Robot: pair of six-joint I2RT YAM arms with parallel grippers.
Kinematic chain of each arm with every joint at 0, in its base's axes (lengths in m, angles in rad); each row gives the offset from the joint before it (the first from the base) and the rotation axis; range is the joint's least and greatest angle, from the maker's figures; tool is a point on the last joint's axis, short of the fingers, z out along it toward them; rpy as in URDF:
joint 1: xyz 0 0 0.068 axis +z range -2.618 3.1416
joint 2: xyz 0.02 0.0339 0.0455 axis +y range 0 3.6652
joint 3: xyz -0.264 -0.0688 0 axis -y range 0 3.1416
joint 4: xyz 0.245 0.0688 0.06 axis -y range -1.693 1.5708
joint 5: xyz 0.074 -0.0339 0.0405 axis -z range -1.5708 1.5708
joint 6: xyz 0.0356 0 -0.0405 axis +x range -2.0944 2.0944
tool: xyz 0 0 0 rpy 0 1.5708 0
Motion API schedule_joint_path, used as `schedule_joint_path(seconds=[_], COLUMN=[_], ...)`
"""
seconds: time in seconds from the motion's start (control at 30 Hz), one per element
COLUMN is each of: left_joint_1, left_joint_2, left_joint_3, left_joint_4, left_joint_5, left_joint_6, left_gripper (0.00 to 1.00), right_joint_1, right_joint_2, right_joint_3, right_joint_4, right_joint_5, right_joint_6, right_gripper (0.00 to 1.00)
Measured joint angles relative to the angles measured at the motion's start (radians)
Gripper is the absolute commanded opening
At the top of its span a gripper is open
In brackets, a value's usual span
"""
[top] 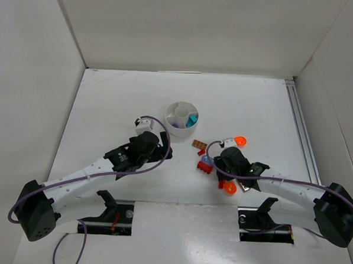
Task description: Sort the legos into containers by color
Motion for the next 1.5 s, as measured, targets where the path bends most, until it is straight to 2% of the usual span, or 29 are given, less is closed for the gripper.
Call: schedule_joint_path(seconds=[0.43, 0.6, 0.83, 0.93, 1.03, 1.2, 1.33, 1.5], left_joint_1=[0.000, 0.000, 0.000, 0.000, 0.000, 0.007, 0.040, 0.116], left_joint_2=[0.000, 0.000, 0.000, -0.001, -0.001, 0.000, 0.000, -0.002], left_joint_3=[0.000, 0.000, 0.000, 0.000, 0.000, 0.000, 0.000, 0.000], left_joint_4=[0.000, 0.000, 0.000, -0.001, -0.001, 0.000, 0.000, -0.001], left_joint_5=[0.000, -0.001, -0.005, -0.007, -0.010, -0.016, -0.016, -0.004], left_joint_6=[0.000, 0.000, 0.000, 0.000, 0.000, 0.000, 0.000, 0.000], left_gripper=[1.00, 1.00, 1.00, 1.00, 1.00, 1.00, 1.00, 1.00], right_joint_1=[-0.054, -0.055, -0.065, -0.066, -0.066, -0.067, -0.067, -0.064], right_joint_2=[0.053, 0.092, 0.100, 0.064, -0.002, -0.050, 0.033, 0.219], right_joint_3=[-0.004, 0.005, 0.007, 0.005, 0.010, 0.109, 0.269, 0.484], right_joint_4=[0.103, 0.150, 0.173, 0.145, 0.128, 0.169, 0.264, 0.364], right_joint_5=[0.029, 0.048, 0.053, 0.048, 0.053, 0.032, -0.073, -0.214], right_joint_6=[0.011, 0.012, 0.016, -0.002, -0.092, -0.382, -0.621, -0.832], right_gripper=[0.62, 0.54, 0.27, 0.26, 0.25, 0.25, 0.25, 0.25])
